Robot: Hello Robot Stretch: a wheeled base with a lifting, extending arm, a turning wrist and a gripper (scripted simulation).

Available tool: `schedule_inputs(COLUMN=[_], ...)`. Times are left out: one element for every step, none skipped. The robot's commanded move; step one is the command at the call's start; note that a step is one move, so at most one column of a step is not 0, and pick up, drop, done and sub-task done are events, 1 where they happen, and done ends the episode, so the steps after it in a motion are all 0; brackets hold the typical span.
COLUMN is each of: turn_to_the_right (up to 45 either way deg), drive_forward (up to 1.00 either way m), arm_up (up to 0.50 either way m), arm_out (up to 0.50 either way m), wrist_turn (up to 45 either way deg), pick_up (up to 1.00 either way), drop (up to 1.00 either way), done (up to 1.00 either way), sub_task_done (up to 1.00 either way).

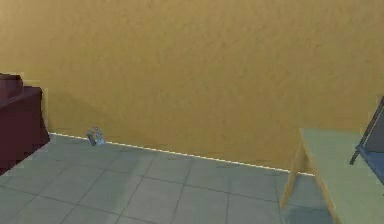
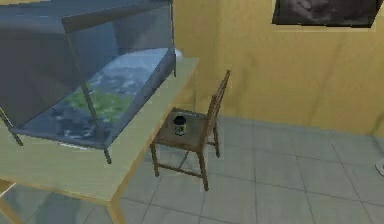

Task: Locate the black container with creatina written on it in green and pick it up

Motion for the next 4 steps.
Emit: schedule_inputs(turn_to_the_right=[45.0,42.0,0.0,-45.0], drive_forward=[0.0,0.0,0.6,0.0], arm_up=[0.0,0.0,0.0,0.0], arm_out=[0.0,0.0,0.0,0.0], wrist_turn=[0.0,0.0,0.0,0.0], pick_up=[0.0,0.0,0.0,0.0], drop=[0.0,0.0,0.0,0.0], done=[0.0,0.0,0.0,0.0], sub_task_done=[0.0,0.0,0.0,0.0])
